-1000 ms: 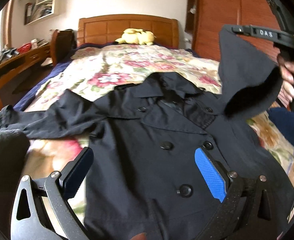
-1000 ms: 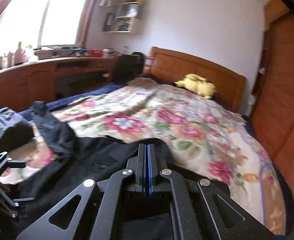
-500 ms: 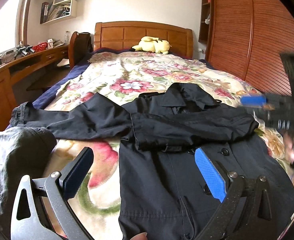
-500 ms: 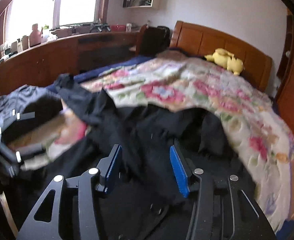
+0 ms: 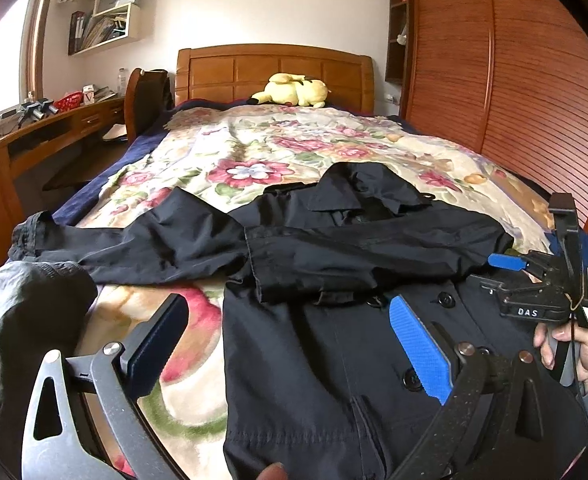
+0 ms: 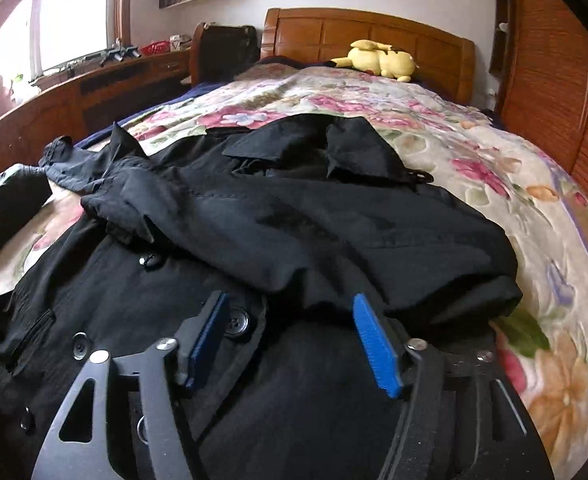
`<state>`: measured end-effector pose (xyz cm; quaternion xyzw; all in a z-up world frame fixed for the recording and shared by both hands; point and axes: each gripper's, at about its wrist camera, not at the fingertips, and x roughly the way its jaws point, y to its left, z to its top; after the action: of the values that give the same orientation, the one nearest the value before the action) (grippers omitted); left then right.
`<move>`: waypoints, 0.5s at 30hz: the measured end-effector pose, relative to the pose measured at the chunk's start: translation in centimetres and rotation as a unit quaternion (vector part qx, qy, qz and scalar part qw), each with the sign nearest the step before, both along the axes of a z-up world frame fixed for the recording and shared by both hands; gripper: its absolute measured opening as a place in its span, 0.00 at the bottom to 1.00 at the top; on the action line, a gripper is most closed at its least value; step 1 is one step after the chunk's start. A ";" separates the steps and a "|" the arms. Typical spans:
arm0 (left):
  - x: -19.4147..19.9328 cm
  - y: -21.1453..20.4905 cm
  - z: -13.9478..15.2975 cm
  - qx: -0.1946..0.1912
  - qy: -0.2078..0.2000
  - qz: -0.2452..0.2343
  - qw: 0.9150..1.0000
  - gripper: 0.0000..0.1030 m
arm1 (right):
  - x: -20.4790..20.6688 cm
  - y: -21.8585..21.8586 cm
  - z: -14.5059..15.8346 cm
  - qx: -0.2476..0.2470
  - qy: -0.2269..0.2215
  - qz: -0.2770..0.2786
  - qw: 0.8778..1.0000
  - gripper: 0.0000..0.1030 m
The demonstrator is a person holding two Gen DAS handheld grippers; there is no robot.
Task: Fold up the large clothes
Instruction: 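Move the left gripper over the other coat sleeve toward its cuff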
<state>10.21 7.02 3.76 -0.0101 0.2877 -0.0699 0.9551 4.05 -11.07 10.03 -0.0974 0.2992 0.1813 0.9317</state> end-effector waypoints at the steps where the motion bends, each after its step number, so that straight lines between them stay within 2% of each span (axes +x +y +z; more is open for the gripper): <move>1: 0.3 -0.1 -0.1 -0.002 0.003 -0.002 1.000 0.97 | 0.1 0.1 -0.3 0.002 -0.003 0.000 1.000 0.79; 5: 2.3 -0.3 -0.6 -0.017 0.031 -0.016 0.999 0.84 | 1.0 -0.6 -2.8 0.012 -0.007 0.001 1.000 0.80; 7: 3.7 -0.7 -0.8 -0.011 0.047 -0.024 0.999 0.79 | 1.2 -1.1 -3.0 0.024 -0.007 -0.001 1.000 0.80; 8: 4.4 -0.9 -0.9 -0.003 0.056 -0.030 0.998 0.77 | 1.6 -1.6 -4.1 0.025 -0.007 -0.004 1.000 0.80; 12: 6.7 -2.1 -1.3 0.041 0.074 -0.045 0.995 0.75 | 1.6 -1.9 -4.4 0.024 -0.014 0.000 1.000 0.80; 15: 8.3 -2.2 -1.5 0.040 0.090 -0.043 0.994 0.75 | 1.6 -1.9 -4.4 0.026 -0.021 0.000 0.999 0.80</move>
<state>18.50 4.84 2.29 0.0342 0.3752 -0.0984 0.9211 5.61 -13.00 5.62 -0.0770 0.2750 0.1873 0.9399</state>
